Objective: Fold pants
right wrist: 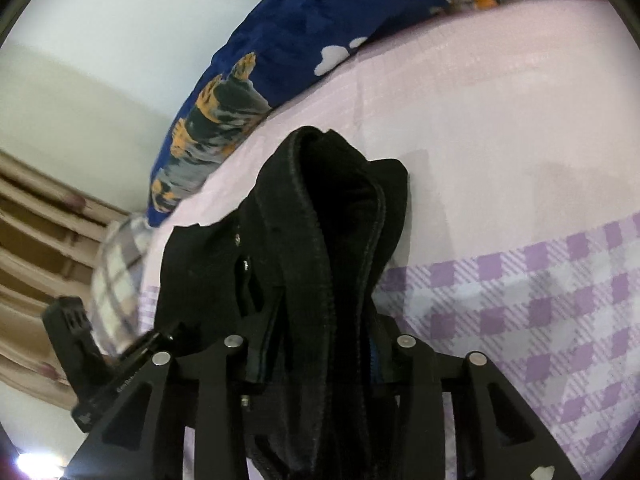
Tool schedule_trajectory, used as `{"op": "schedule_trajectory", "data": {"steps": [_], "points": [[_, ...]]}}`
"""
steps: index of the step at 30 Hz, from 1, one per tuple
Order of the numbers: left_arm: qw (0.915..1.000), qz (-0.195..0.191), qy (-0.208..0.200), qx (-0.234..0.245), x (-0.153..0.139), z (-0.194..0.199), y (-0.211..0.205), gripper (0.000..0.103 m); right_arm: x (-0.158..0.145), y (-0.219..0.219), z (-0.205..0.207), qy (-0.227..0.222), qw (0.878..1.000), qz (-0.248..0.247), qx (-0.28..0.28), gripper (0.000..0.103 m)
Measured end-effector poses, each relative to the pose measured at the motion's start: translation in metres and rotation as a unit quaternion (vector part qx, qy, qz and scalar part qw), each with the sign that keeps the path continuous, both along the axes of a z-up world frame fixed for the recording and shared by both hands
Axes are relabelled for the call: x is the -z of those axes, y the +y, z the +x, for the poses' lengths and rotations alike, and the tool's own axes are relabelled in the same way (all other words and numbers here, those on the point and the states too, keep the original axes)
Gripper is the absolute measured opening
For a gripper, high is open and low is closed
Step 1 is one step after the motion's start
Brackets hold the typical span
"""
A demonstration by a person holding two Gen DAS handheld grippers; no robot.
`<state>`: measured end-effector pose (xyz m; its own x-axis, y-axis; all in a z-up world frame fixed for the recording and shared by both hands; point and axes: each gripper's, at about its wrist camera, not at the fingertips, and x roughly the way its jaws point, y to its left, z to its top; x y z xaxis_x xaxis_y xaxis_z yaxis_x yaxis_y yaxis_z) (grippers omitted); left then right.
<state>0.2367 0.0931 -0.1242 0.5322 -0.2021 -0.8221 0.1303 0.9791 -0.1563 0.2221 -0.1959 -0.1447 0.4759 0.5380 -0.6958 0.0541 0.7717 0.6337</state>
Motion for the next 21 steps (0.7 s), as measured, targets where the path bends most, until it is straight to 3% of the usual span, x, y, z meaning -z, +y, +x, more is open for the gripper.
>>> {"op": "schedule_trajectory", "data": {"steps": [4,12,21], "points": [[1.0000,-0.004,-0.003,-0.009,0.006,-0.002,0.003,0.049,0.002,0.001,-0.002,-0.005,1.000,-0.023,0.007,0.045],[0.9995,-0.005,0.002,-0.031,0.008,-0.025,0.007,0.057,-0.005,0.006,-0.015,-0.022,0.998,-0.060,0.017,0.048],[0.9982,0.031,-0.015,-0.049,-0.003,-0.073,-0.003,0.066,-0.017,0.013,-0.055,-0.032,0.993,-0.113,0.026,0.064]]}}
